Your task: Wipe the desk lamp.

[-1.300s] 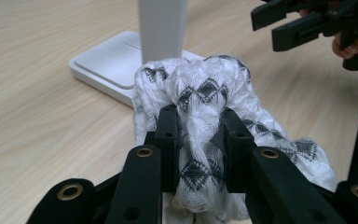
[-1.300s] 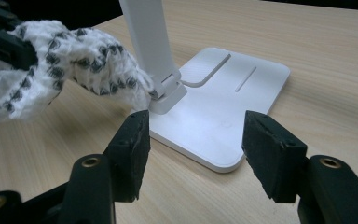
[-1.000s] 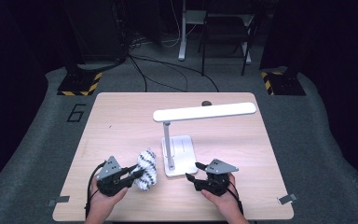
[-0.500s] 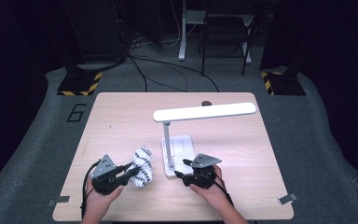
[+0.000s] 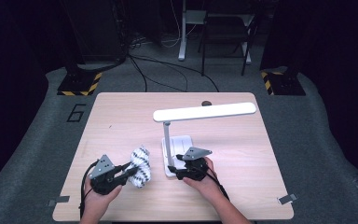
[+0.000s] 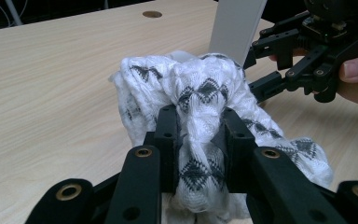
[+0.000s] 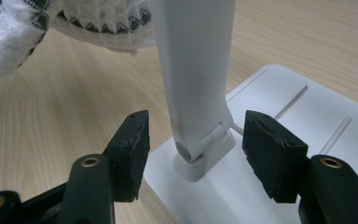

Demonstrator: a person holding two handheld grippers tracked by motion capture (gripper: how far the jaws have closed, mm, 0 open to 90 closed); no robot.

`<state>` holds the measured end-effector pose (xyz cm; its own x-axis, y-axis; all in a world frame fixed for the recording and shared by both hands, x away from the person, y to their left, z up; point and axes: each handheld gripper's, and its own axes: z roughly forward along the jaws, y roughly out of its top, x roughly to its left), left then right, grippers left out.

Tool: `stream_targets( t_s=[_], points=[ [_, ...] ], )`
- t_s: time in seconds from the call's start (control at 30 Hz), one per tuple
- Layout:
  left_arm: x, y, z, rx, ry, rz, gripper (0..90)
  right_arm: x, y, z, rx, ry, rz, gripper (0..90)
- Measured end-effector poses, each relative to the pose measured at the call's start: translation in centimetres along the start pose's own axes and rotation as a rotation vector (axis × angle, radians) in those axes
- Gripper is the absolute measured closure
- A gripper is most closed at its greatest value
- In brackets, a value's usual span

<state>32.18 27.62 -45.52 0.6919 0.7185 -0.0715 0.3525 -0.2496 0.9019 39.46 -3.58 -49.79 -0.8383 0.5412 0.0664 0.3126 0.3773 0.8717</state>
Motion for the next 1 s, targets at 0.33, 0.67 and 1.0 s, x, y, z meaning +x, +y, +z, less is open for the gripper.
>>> stream_targets(
  t_s=[0.33, 0.67, 1.0],
  points=[
    [0.3, 0.0, -0.5, -0.002, 0.012, -0.008, 72.2, -0.4, 1.0, 1.1, -0.003, 0.027, -0.019, 44.2],
    [0.4, 0.0, -0.6, -0.008, 0.013, -0.009, 72.1, -1.4, 1.3, 1.9, -0.002, 0.069, -0.009, 46.1],
    [0.5, 0.0, -0.7, -0.008, 0.016, -0.005, 72.2, -2.0, 2.0, 2.6, 0.018, 0.06, 0.002, 45.1]
  ],
)
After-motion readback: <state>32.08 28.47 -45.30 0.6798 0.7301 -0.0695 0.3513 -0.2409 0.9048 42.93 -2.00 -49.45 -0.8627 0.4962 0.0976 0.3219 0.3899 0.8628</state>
